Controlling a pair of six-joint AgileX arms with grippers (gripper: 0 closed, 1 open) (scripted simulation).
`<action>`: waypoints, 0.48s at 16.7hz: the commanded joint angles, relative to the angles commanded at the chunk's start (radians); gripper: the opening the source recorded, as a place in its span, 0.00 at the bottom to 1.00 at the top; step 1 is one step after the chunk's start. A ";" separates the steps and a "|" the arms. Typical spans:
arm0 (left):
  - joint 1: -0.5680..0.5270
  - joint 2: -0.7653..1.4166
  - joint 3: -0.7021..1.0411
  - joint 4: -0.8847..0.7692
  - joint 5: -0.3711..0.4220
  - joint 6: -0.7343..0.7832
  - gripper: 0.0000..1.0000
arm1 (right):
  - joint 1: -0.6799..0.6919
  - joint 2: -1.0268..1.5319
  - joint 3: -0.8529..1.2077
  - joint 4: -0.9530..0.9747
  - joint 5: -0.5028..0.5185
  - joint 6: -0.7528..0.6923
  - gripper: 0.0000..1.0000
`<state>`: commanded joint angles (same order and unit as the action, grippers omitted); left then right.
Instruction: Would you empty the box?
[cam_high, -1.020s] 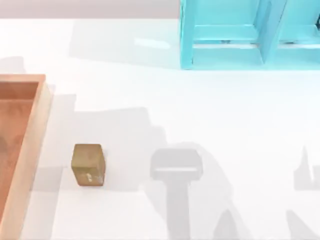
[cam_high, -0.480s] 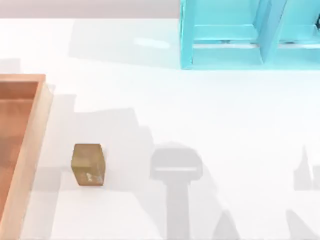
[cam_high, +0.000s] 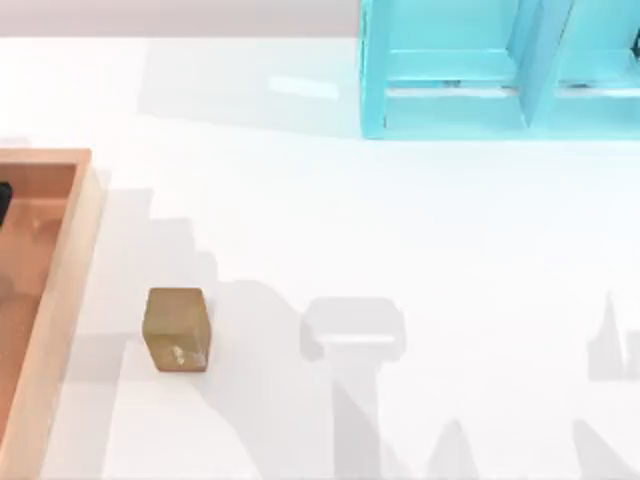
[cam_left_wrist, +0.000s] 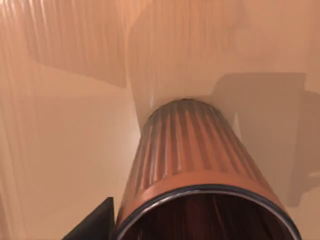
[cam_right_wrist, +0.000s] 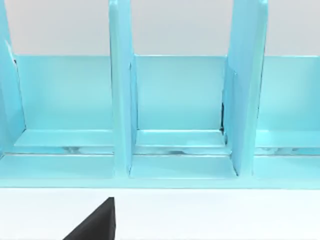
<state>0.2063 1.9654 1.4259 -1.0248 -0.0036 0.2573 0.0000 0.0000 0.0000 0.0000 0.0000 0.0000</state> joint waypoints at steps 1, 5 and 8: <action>-0.001 0.007 -0.018 0.025 0.000 -0.001 1.00 | 0.000 0.000 0.000 0.000 0.000 0.000 1.00; -0.001 0.012 -0.032 0.042 0.000 -0.002 1.00 | 0.000 0.000 0.000 0.000 0.000 0.000 1.00; -0.001 0.012 -0.032 0.042 0.000 -0.002 0.85 | 0.000 0.000 0.000 0.000 0.000 0.000 1.00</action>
<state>0.2049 1.9778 1.3943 -0.9827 -0.0039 0.2557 0.0000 0.0000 0.0000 0.0000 0.0000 0.0000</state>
